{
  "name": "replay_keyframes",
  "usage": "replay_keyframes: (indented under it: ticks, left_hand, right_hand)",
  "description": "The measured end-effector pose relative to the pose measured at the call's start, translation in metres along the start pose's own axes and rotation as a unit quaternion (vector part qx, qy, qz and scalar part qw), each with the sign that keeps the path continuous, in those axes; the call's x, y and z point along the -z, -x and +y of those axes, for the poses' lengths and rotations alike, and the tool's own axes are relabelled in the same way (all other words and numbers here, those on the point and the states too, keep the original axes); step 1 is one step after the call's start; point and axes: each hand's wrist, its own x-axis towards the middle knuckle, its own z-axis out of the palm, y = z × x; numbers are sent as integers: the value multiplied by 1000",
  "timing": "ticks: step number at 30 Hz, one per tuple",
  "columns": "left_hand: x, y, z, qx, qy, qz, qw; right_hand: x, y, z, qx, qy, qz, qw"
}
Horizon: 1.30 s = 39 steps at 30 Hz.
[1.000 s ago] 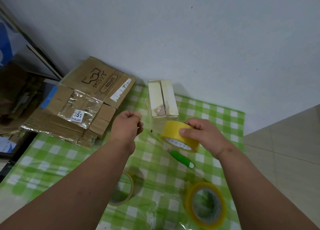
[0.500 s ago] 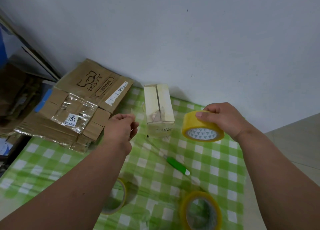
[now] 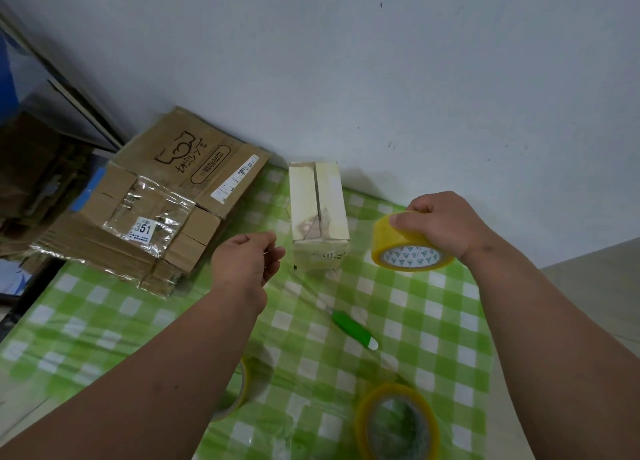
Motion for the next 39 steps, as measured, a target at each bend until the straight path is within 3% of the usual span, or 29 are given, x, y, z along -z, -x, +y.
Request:
replay_keyframes:
  ticks: [17, 23, 34, 36, 39]
  left_hand:
    - [-10, -14, -19, 28, -78, 2, 997]
    - [-14, -20, -19, -23, -149, -4, 989]
    - [-9, -28, 2, -214, -331, -62, 917]
    - [-6, -31, 8, -249, -386, -86, 884]
    - [1, -31, 12, -330, -473, -130, 806]
  right_hand:
    - [-51, -24, 9, -7, 243, -30, 970]
    - [-62, -30, 7, -4, 263, -4, 965]
    - [-86, -25, 1, 29, 223, 16, 974]
    - [-92, -21, 2, 33, 201, 15, 979]
    - [-94, -14, 3, 53, 151, 28, 987]
